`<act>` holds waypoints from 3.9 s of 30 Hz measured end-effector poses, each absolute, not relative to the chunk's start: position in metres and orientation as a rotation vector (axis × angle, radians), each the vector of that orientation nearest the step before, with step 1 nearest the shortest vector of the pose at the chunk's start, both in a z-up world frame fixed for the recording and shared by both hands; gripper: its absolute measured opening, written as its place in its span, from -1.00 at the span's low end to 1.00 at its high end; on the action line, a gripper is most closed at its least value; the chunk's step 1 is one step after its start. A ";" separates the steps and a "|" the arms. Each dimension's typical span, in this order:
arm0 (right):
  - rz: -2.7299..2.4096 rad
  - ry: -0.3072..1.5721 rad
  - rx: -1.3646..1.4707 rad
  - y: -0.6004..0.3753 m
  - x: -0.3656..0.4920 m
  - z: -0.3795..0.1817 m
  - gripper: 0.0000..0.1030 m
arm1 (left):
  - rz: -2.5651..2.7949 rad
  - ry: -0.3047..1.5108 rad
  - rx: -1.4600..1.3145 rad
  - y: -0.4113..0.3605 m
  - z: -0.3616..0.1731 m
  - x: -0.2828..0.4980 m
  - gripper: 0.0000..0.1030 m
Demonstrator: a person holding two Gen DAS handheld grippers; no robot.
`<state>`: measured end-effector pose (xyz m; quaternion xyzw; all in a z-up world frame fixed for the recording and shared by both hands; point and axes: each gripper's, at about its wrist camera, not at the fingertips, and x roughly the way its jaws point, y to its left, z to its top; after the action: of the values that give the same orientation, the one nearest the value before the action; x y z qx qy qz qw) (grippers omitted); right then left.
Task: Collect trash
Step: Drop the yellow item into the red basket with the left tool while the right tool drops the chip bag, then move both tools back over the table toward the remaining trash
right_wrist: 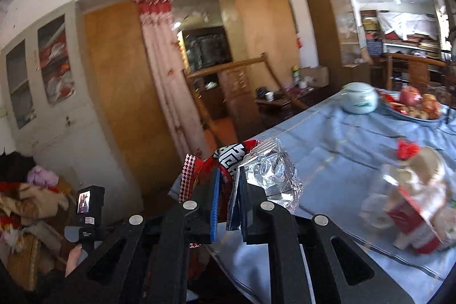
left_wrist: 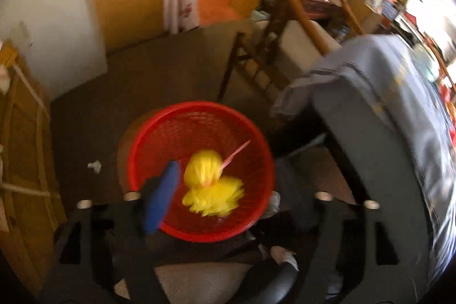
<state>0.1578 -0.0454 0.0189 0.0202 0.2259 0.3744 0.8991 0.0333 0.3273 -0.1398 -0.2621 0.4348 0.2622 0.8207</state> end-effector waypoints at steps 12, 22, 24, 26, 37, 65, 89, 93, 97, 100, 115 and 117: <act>0.958 0.664 -0.109 0.098 0.167 -0.024 -0.72 | 0.882 0.797 -0.610 0.377 -0.124 -0.007 0.85; 1.129 0.768 -0.216 0.204 0.158 -0.060 -0.04 | 0.982 0.793 -0.734 0.419 -0.146 -0.026 0.85; 1.126 0.774 -0.211 0.205 0.161 -0.062 -0.04 | 0.971 0.804 -0.731 0.417 -0.148 -0.023 0.85; 1.102 0.776 -0.212 0.200 0.166 -0.064 -0.04 | 0.968 0.805 -0.713 0.416 -0.148 -0.021 0.85; 0.982 0.728 -0.151 0.142 0.187 -0.057 0.15 | 0.933 0.812 -0.662 0.396 -0.144 -0.010 0.85; 0.758 0.526 0.007 0.007 0.184 -0.004 0.47 | 0.770 0.781 -0.414 0.319 -0.107 0.025 0.85; -0.004 0.403 0.191 -0.291 0.171 -0.022 0.89 | -0.104 0.798 -0.082 0.048 -0.040 0.188 0.87; -0.023 0.422 0.229 -0.311 0.180 -0.034 0.89 | -0.217 0.829 -0.036 0.001 -0.043 0.205 0.87; -0.002 0.418 0.260 -0.310 0.185 -0.034 0.89 | -0.331 0.847 0.000 -0.040 -0.043 0.213 0.87; -0.004 0.421 0.246 -0.308 0.188 -0.037 0.89 | -0.396 0.849 0.013 -0.065 -0.042 0.218 0.87; -0.022 0.342 0.248 -0.307 0.169 -0.028 0.89 | -0.123 0.850 -0.001 -0.045 -0.045 0.270 0.87; -0.014 0.340 0.257 -0.310 0.170 -0.028 0.89 | -0.064 0.855 -0.050 -0.015 -0.045 0.272 0.87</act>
<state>0.1698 -0.3095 -0.0283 0.1274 0.1685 -0.0070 0.9774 0.2719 -0.0150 -0.0451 -0.0244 0.4143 -0.0312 0.9093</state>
